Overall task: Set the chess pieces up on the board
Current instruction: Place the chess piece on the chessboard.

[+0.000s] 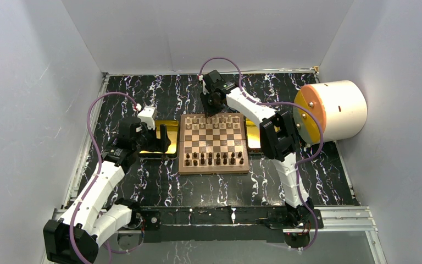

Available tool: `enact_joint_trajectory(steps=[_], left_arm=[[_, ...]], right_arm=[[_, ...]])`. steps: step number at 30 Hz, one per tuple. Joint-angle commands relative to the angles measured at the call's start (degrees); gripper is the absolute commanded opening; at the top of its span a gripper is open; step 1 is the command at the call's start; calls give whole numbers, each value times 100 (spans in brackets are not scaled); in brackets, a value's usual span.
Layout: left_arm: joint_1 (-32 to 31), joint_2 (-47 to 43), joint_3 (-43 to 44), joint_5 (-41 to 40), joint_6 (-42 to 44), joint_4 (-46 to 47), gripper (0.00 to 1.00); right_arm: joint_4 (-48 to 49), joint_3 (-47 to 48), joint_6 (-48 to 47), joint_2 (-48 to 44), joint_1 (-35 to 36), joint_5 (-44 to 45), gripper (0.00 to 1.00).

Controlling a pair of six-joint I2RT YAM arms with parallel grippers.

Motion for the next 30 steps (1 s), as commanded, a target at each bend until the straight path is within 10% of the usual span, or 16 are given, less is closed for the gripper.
enact_joint_trajectory(steps=[1, 20, 30], left_arm=[[-16, -120, 1, 73, 63, 76, 76], [-20, -50, 134, 202, -165, 88, 77], [-14, -167, 375, 425, -551, 79, 77]], right_arm=[[-73, 176, 64, 71, -29, 11, 33], [-208, 507, 35, -420, -28, 156, 66], [5, -126, 21, -1327, -31, -193, 67]])
